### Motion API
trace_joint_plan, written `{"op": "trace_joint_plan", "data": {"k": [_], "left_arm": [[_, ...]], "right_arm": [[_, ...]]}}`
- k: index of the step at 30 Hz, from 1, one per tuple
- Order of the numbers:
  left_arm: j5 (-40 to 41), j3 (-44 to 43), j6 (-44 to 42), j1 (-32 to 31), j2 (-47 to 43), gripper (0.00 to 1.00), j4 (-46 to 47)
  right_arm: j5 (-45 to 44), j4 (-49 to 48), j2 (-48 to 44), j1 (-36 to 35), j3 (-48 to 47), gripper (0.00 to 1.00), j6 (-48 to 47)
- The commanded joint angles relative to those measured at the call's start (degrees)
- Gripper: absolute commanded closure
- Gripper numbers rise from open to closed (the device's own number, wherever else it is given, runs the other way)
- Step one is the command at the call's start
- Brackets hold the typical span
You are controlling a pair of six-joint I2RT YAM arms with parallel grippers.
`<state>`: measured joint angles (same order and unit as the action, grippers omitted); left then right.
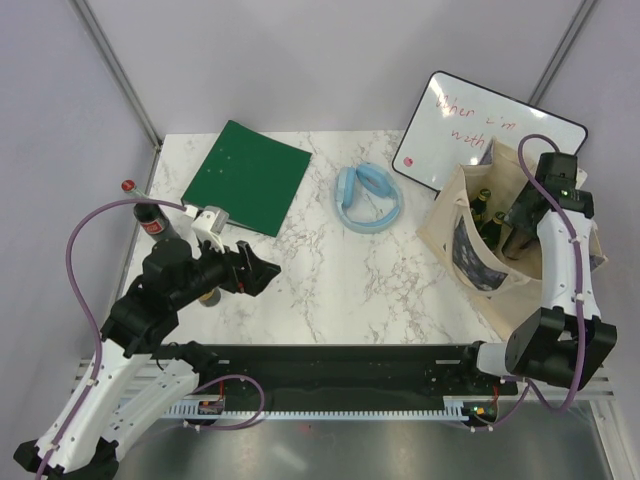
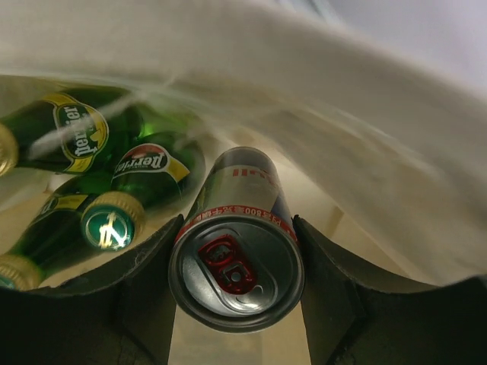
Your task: Place the beverage into the canvas bag
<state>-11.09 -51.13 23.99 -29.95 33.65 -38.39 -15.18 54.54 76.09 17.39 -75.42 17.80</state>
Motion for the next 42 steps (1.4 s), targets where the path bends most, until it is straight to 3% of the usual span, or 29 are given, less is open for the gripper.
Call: {"op": "trace_joint_plan", "data": {"k": [1, 10, 21, 27, 42], "left_arm": [[-0.4, 0.1, 0.1, 0.2, 0.8, 0.00, 2.3], [1.0, -0.3, 0.1, 0.2, 1.5, 0.00, 2.6], [2.2, -0.2, 0.1, 0.2, 1.2, 0.00, 2.5], [2.4, -0.3, 0.1, 0.2, 1.1, 0.00, 2.5], [3.1, -0.2, -0.7, 0.2, 0.5, 0.00, 1.9]], "right_arm": [[2.0, -8.8, 0.0, 1.4, 2.9, 1.00, 0.8], [8.2, -15.2, 2.2, 4.2, 10.6, 0.98, 1.4], [9.9, -18.2, 3.8, 4.2, 13.1, 0.76, 2.8], [9.6, -18.4, 2.9, 4.2, 14.1, 0.48, 2.9], [8.9, -17.0, 0.8, 4.2, 11.8, 0.25, 3.1]]}}
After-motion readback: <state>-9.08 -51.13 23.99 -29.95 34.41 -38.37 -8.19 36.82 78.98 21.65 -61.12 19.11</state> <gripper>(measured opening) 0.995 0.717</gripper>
